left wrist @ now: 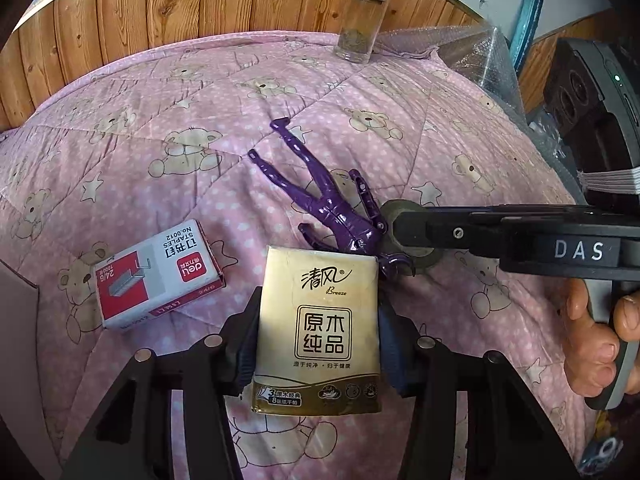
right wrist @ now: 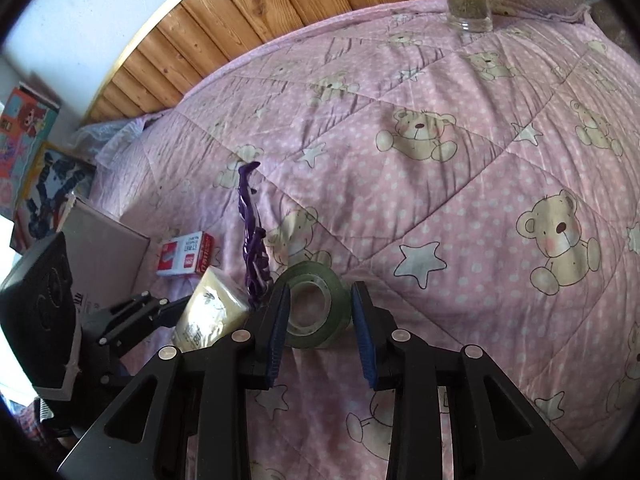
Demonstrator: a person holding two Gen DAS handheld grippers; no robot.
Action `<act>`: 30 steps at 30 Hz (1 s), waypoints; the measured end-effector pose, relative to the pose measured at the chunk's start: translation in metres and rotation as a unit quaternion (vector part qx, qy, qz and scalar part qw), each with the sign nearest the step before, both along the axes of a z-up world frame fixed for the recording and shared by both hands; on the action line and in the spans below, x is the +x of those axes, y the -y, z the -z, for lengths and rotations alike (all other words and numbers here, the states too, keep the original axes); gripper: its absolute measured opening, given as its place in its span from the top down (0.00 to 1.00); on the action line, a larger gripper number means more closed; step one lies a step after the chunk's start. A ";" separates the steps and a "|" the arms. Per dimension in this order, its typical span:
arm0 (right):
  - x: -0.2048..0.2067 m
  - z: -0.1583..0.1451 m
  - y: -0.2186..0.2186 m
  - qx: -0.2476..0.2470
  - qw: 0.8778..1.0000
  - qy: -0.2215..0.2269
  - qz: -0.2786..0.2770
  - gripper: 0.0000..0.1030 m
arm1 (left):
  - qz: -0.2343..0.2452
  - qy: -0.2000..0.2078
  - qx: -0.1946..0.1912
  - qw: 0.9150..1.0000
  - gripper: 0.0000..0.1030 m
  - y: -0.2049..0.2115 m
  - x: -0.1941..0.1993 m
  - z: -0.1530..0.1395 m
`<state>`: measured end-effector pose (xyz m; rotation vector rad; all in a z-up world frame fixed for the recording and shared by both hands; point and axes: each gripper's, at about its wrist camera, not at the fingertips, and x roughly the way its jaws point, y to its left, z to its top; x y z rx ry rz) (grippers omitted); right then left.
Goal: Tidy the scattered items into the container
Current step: 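Grasp the gold tissue pack with the left tool while the right tool grasps the green tape roll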
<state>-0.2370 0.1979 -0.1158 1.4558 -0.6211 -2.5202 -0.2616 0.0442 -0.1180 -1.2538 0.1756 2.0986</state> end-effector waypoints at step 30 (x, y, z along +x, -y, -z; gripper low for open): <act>0.019 0.002 0.005 -0.087 0.996 0.003 0.020 0.83 | -0.026 0.049 0.053 0.997 0.50 0.018 -0.008 -0.002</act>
